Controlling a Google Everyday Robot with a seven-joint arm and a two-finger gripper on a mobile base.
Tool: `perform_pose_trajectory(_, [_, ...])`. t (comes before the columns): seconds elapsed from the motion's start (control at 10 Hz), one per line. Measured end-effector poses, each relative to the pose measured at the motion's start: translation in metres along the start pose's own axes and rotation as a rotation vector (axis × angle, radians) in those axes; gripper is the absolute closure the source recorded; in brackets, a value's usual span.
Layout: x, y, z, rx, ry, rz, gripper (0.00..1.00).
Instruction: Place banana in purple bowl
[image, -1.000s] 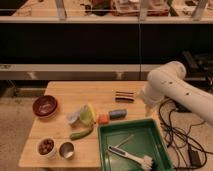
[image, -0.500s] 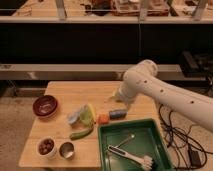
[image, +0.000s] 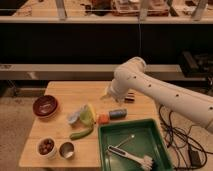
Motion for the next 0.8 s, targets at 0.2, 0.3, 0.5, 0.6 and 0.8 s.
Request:
perform_pose_trajectory(0.2, [0.000, 0.000, 0.000, 0.007, -0.006, -0.005, 0.35])
perform_pose_trajectory(0.3, [0.003, 0.000, 0.004, 0.026, -0.012, -0.029, 0.35])
perform_pose_trajectory(0.5, [0.019, -0.016, 0.022, 0.065, -0.022, -0.134, 0.35])
perform_pose_trajectory(0.6, [0.032, -0.026, 0.034, 0.071, -0.030, -0.187, 0.35])
perform_pose_trajectory(0.8, [0.051, -0.041, 0.063, 0.062, -0.051, -0.266, 0.35])
